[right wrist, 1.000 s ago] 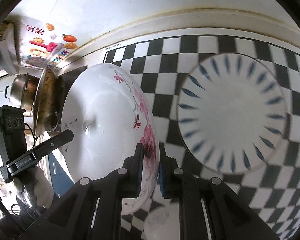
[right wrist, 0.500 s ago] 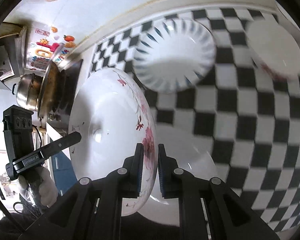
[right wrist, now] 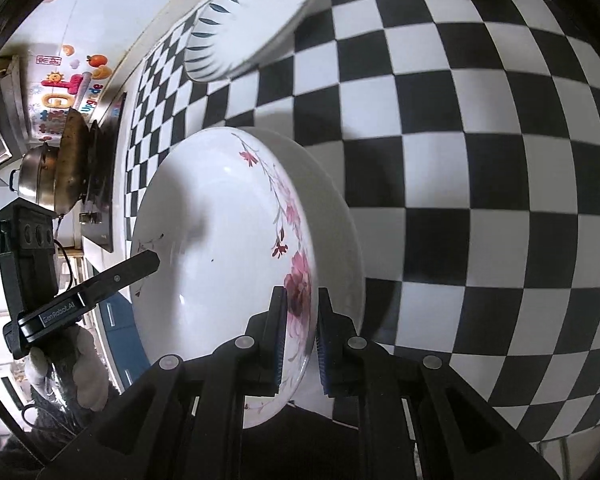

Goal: Organize plates and bowls
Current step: 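Lift the pink-flower plate and carry it over the grey-flower plate, then lower the pink-flower plate onto the grey-flower plate and open both grippers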

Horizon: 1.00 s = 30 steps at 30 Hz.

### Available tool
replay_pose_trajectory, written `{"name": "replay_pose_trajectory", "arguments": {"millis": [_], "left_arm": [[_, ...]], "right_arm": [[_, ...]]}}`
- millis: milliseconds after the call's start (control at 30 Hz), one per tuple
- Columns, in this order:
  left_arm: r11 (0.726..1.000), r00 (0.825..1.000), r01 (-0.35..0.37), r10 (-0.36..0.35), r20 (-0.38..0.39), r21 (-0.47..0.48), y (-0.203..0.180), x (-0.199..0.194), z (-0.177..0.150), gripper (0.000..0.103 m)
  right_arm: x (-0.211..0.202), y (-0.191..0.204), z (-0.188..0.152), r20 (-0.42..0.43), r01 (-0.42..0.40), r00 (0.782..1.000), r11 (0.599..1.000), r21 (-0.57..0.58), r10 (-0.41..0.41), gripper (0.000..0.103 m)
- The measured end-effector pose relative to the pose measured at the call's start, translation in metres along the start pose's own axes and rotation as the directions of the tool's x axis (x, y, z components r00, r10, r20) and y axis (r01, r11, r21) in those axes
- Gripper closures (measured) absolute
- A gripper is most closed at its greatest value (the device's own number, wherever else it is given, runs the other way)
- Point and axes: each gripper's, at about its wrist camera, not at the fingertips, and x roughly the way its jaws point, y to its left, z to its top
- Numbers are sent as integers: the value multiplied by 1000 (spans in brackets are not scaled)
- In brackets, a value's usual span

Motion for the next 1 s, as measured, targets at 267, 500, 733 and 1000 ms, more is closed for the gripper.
{"name": "replay_pose_trajectory", "arguments": {"millis": [267,500,733,1000], "left_arm": [[999,999,-43,44,-25,31,-5,9,-1,59],[996,996,-82,84,-38,44,-11,12,0,59],[994,992,-105,106,-75,27,-13,17,-3,59],[992,985,-128,128,-114,5,-16,18,-7,60]], "right_arm": [[9,-13,0,-25,-4,1000,998,66,6,88],[8,-7,1,-46,40,998,995,95,-35,89],[3,14,1,-43,139,990,987,83,-136,87],[4,16,2,-82,215,975,974,74,-208,87]]}}
